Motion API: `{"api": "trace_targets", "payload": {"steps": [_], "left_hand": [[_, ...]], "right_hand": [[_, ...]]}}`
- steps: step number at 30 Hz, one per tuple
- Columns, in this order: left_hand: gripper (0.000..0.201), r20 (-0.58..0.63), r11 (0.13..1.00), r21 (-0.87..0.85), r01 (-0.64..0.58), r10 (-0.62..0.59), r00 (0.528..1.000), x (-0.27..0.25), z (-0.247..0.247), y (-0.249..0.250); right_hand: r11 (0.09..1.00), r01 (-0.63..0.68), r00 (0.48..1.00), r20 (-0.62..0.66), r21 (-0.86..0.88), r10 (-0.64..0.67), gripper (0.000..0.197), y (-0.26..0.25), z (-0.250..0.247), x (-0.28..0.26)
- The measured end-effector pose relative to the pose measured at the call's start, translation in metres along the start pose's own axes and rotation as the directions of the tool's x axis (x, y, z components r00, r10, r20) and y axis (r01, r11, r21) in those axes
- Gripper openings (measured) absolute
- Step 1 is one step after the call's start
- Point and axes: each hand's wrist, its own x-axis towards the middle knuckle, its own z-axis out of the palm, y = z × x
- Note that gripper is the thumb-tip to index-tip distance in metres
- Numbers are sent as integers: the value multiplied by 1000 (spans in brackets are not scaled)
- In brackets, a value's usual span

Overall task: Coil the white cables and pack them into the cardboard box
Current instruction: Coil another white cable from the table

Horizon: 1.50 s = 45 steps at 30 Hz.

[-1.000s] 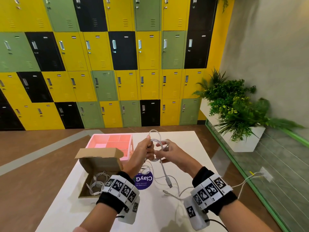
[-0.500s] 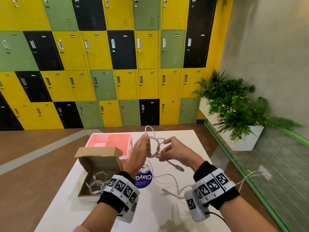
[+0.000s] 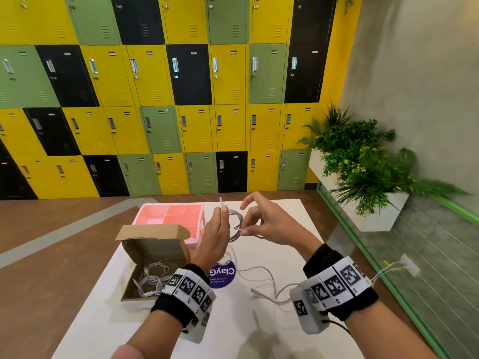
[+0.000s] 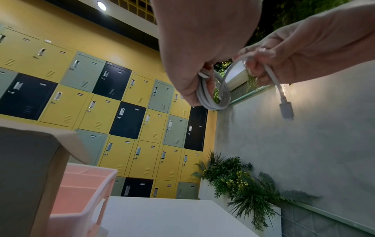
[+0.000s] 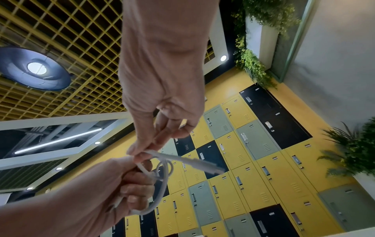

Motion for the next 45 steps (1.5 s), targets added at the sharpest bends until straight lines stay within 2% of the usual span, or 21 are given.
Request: {"api": "trace_targets", "payload": {"steps": [3,6,10,14,18,23,27,33,40,45], "left_hand": [[42,47,999,-42,19,-17,999,0,-1,-10],[61,109,995,-71,69,-61,992,-3,0,-29],[39,102,975,-101,200,-189,977,-10,-4,-38],[37,140,960,-157,233,-212,967,-12,-12,-39],[36,171,971,-122,203,-181,969,-12,-10,-38],[33,177,989,64,130,-139,974,-18,-10,-40],[25,228,981,187,55,-97,969,-20,-10,-39],[25,374,955,286,-76,-39,926,-22,-10,-37],[28,346,938,316,-142,26,938,-19,-10,-46],[33,275,964,253,-80,8,961,-13,-8,-46]], "right_hand": [[989,46,995,82,143,-58,39,-8,-1,-3],[953,99,984,114,287,-137,35,-17,-1,-2],[905,159,987,-57,393,-149,26,-26,-22,-1],[862,217,953,-289,457,-87,25,-24,-40,0],[849,259,881,-473,461,-11,25,-16,-47,3],[812,315,768,-635,491,86,23,-10,-60,3],[771,356,689,-706,529,166,24,-3,-66,6],[736,371,574,-763,566,297,22,14,-67,10],[799,291,507,-793,527,338,21,35,-70,12],[810,176,522,-751,559,405,12,55,-59,10]]}}
